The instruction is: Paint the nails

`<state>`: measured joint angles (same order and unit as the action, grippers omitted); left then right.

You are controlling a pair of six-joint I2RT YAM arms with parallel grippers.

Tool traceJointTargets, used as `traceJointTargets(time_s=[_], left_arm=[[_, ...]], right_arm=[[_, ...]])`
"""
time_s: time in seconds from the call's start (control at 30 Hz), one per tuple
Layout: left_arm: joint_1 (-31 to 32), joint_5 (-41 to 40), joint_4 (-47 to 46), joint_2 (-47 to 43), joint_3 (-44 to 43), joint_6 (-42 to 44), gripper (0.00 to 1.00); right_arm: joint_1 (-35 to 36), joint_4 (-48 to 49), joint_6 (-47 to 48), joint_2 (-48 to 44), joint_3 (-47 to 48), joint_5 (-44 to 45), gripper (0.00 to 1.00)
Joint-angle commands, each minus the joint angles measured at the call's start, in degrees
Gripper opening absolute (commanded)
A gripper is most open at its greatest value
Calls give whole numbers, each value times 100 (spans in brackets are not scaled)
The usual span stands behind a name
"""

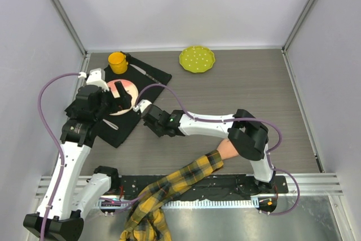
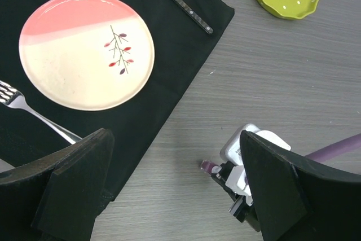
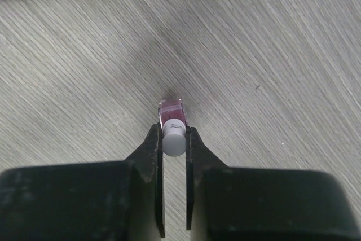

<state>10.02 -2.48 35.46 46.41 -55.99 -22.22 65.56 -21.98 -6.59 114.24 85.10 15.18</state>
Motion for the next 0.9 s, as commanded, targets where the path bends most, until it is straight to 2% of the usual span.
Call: traceJointTargets(time_s=[0.0, 0.07, 0.2, 0.33, 0.37, 0.4, 0.47, 0.63, 0.7, 0.87], left_arm=[[9, 552, -206, 52, 44, 121, 100], [9, 774, -337, 61, 79, 147, 100], [9, 1503, -733, 131, 167, 165, 100], [17, 2689, -1558, 236, 508, 122, 99], [96, 3187, -1995, 271, 588, 95, 98], [175, 3332, -2182, 315, 650, 69, 97], [586, 3447, -2499, 508, 703, 138, 97], [1510, 3439, -2597, 1106, 475, 648, 95], [1878, 3439, -2641, 1387, 361, 858, 89], [2109, 3447, -2852, 1748, 220, 956, 84]], right_arm=[[-148, 168, -35, -733, -230, 91, 1], [-262, 176, -27, -1033, -493, -67, 1], [-937, 141, -53, -2017, -1073, -706, 1], [-1789, -34, -27, -3263, -1697, -1438, 1], [-1914, -113, 60, -3424, -1742, -1700, 1], [-2046, -305, 114, -3599, -1760, -1877, 1], [-2266, -552, 332, -3933, -1725, -2010, 1], [-2478, -1150, 395, -4400, -1637, -2404, 1], [-2531, -1282, 369, -4611, -1637, -2528, 1], [-2539, -1572, 474, -4954, -1646, -2791, 1]])
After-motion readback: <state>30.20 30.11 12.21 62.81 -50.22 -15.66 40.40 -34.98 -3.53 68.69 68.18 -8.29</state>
